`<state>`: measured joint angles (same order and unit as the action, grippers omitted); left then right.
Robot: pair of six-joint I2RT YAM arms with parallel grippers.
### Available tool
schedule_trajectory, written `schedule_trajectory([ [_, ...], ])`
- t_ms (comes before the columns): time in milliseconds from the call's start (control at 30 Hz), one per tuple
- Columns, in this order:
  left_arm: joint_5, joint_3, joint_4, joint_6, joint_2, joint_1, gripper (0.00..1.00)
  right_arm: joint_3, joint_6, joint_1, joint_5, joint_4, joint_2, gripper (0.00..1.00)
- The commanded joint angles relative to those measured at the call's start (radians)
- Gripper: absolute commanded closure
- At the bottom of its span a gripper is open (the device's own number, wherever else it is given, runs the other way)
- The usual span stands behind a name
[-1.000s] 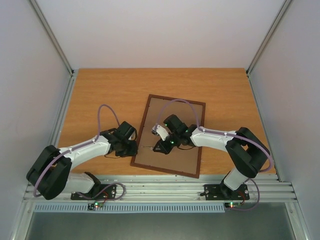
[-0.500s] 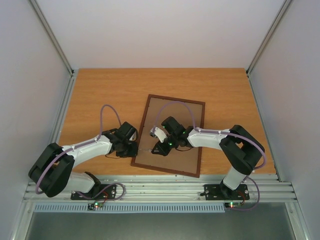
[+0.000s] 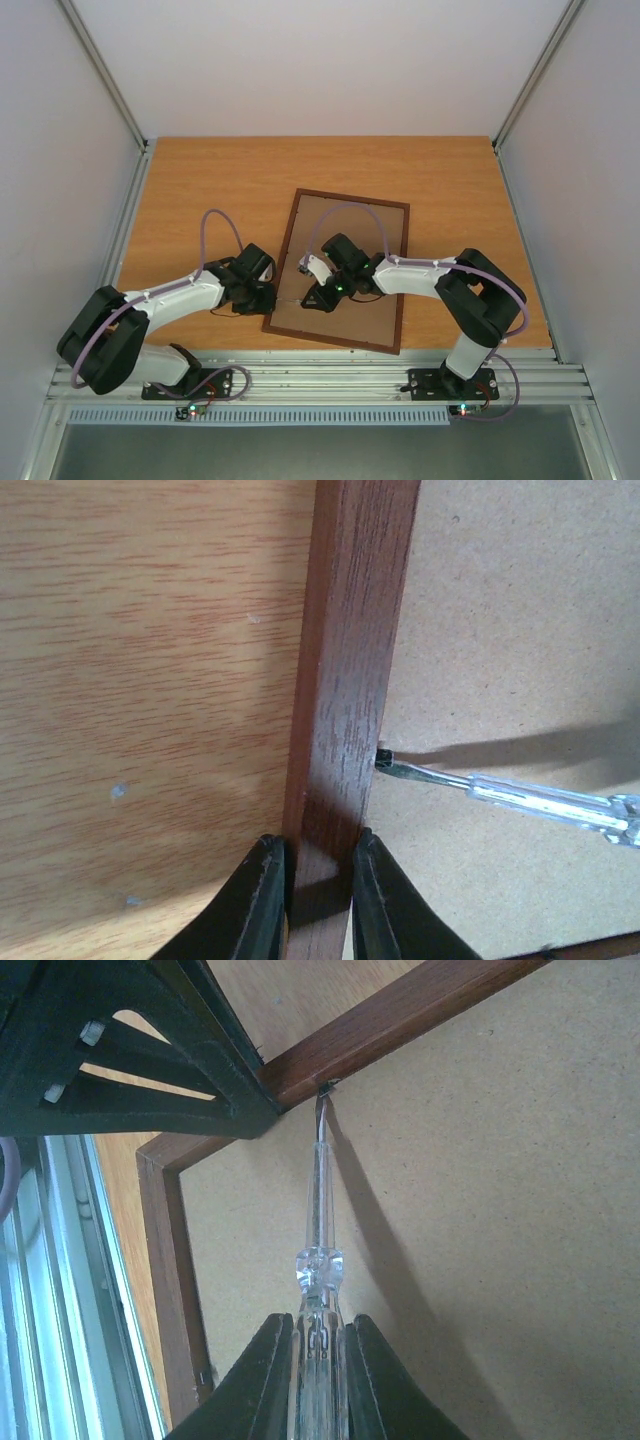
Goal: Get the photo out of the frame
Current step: Release the photo frame item from the photo frame.
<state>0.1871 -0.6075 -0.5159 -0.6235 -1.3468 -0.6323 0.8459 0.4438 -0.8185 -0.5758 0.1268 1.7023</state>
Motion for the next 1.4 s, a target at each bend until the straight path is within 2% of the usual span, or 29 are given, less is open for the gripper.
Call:
schedule_trajectory([
  [0, 0.024, 0.021, 0.027, -0.024, -0.002, 0.001, 0.86, 0.014, -0.015, -0.011, -0.010, -0.010, 0.022, 0.99],
  [367, 0.019, 0.022, 0.037, -0.016, 0.007, -0.034, 0.90, 0.067, -0.035, -0.013, 0.036, 0.042, 0.016, 0.99],
  [800, 0.043, 0.062, 0.135, -0.033, 0.041, -0.082, 0.94, 0.342, -0.113, -0.067, 0.082, 0.280, 0.045, 0.99],
  [1367, 0.050, 0.156, 0.269, -0.072, 0.112, -0.153, 0.94, 0.638, -0.211, -0.181, 0.153, 0.389, 0.127, 0.99],
])
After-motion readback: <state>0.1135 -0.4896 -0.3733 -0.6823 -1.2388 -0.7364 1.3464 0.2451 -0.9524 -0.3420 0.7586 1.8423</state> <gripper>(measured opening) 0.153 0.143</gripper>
